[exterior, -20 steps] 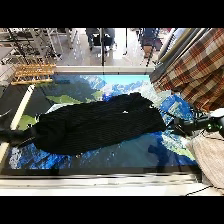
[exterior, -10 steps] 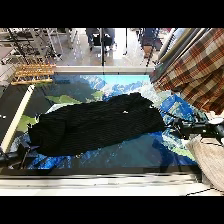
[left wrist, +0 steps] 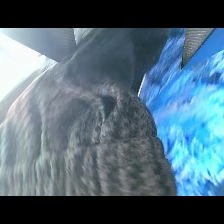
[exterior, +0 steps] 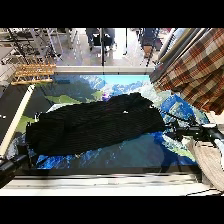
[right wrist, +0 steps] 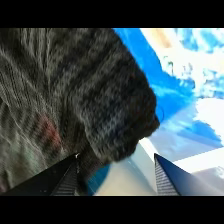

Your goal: Fold the clothes and pants, and hang the long-sleeved shirts on hangers.

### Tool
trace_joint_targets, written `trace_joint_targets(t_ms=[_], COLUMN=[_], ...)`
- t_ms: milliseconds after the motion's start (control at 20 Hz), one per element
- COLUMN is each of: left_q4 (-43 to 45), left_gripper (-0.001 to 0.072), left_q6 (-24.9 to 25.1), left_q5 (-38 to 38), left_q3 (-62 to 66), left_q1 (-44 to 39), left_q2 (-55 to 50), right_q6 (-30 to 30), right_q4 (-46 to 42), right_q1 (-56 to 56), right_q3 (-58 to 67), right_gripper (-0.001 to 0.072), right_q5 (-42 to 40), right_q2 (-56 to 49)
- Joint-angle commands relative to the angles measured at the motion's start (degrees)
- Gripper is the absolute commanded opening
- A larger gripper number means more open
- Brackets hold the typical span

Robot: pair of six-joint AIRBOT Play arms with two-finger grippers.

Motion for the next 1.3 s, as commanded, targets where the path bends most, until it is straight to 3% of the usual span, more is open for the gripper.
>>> trace_joint_targets(t_ms=[0, 100, 150, 200, 250, 300, 700, 750, 800, 850, 950, 1000, 1050, 1100, 1150, 1250], left_q4=[-6.9, -10.4, -12.1, -13.5, -15.1, -16.8, -18.5, -19.4, -20.9, -22.0, -22.8, -22.8, -22.8, -23.3, -26.6, -34.4], left_gripper=[0.0703, 0.0703, 0.0702, 0.0702, 0.0702, 0.0701, 0.0691, 0.0649, 0.0526, 0.0455, 0.0455, 0.0400, 0.0184, 0.0020, 0.0023, 0.0020], left_q6=[-0.1, -0.1, -0.1, -0.1, -0.1, -0.1, -0.1, -0.1, -0.1, -0.1, -0.1, -0.1, 0.1, 1.2, 4.6, 18.7], left_q5=[6.4, 8.3, 8.8, 9.1, 9.4, 10.2, 14.4, 15.5, 16.3, 16.7, 17.7, 18.2, 18.4, 18.4, 17.9, 11.9], left_q3=[-1.4, -1.4, -1.4, -1.4, -1.4, -1.4, -1.4, -1.4, -1.4, -1.4, -1.4, -1.4, -1.4, -1.4, -1.3, 0.5], left_q1=[0.1, 0.1, 0.1, 0.1, 0.1, 0.1, -3.0, -3.5, -3.9, -4.4, -5.8, -6.6, -6.9, -6.8, -5.8, -1.5], left_q2=[0.0, 0.0, 0.0, 0.0, 0.0, 0.0, -4.0, -4.6, -5.2, -5.8, -7.1, -8.1, -8.9, -9.2, -8.9, -7.4], right_q6=[0.2, 1.9, 2.0, 2.0, 2.0, 1.9, 1.8, 1.8, 1.8, 1.8, 1.8, 1.7, 1.5, 1.3, 1.3, -0.7], right_q4=[5.2, 4.6, 4.7, 4.7, 4.7, 4.7, 3.0, 3.0, 3.1, 3.1, 3.1, 3.1, 2.8, 1.6, -0.8, -7.9], right_q1=[0.4, 2.3, 3.7, 4.9, 6.1, 6.8, 6.6, 6.6, 6.6, 6.6, 6.7, 6.7, 6.6, 6.6, 6.6, 6.0], right_q3=[-0.2, -0.2, -0.2, -0.2, -0.2, -0.1, 1.9, 1.9, 1.9, 1.9, 1.9, 1.9, 1.9, 1.9, 1.9, 2.6], right_gripper=[0.0516, 0.0498, 0.0451, 0.0365, 0.0157, 0.0048, 0.0047, 0.0047, 0.0047, 0.0047, 0.0047, 0.0047, 0.0047, 0.0047, 0.0046, 0.0046], right_q5=[-2.4, -4.7, -6.1, -7.5, -9.4, -11.2, -11.4, -11.2, -11.1, -11.1, -10.7, -9.9, -9.1, -8.3, -8.0, -7.7], right_q2=[-1.2, -2.1, -2.7, -3.1, -3.3, -3.3, -2.8, -2.8, -2.7, -2.5, -2.1, -1.9, -1.5, -0.7, 0.4, 3.9])
